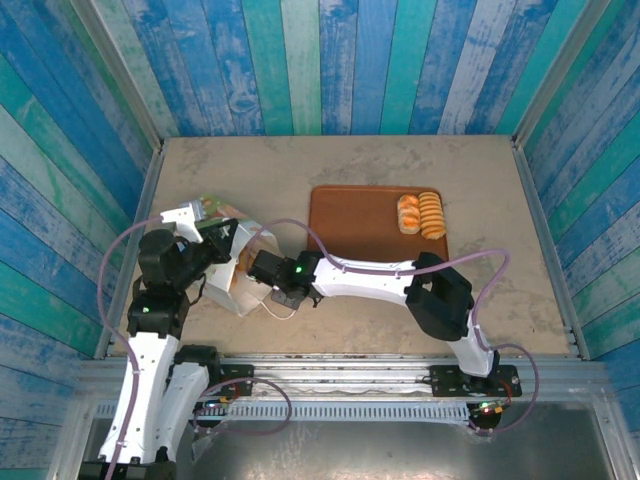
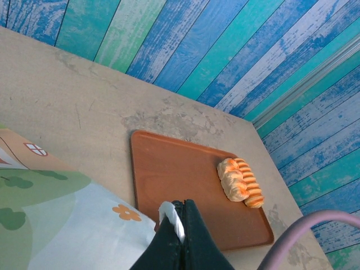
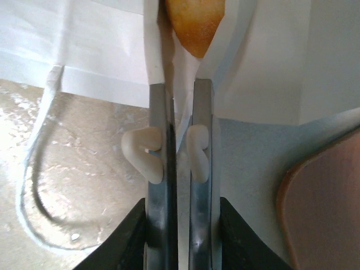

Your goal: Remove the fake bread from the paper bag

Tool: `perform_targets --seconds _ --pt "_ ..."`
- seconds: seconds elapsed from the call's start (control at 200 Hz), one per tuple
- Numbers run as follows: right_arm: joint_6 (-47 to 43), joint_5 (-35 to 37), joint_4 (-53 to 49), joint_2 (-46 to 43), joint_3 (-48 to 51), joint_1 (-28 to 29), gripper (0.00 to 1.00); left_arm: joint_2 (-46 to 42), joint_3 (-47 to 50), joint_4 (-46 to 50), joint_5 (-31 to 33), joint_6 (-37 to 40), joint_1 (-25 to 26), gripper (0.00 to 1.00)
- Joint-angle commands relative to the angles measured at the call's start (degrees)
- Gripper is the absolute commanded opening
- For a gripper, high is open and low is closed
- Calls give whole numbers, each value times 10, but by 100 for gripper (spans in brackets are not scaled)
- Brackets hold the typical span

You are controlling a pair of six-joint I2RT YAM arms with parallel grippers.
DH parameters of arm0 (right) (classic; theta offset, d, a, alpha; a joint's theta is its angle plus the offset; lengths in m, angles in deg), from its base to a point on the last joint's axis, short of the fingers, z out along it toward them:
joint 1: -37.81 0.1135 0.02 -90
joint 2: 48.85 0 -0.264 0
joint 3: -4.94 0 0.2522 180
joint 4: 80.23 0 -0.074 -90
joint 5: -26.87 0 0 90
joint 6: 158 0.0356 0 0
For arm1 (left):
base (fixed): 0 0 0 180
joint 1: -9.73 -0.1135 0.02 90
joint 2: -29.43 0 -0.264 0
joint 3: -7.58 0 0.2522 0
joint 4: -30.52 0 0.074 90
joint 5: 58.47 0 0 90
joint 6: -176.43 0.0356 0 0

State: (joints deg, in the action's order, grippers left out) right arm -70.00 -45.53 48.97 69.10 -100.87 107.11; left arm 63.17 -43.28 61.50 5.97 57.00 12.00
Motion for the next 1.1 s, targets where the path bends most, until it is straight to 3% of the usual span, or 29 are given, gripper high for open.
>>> perform_targets --seconds 0.0,0.351,0.516,0.806,0.957,1.097 --pt "31 -16 -14 -71 18 3 25 -6 -2 -8 7 -6 1 0" --pt "114 -72 -19 -245 158 26 25 5 -1 -24 21 -26 1 0" --pt "170 -74 -23 -369 261 34 26 -2 -2 -20 36 -28 1 0" --pt "266 15 -44 -614 423 29 26 -10 13 -37 63 -45 1 0" --pt "303 38 -55 -677 446 -36 30 -14 14 -46 68 -47 1 0" --pt "310 -49 -50 -657 440 -164 32 -20 13 -44 62 -42 1 0"
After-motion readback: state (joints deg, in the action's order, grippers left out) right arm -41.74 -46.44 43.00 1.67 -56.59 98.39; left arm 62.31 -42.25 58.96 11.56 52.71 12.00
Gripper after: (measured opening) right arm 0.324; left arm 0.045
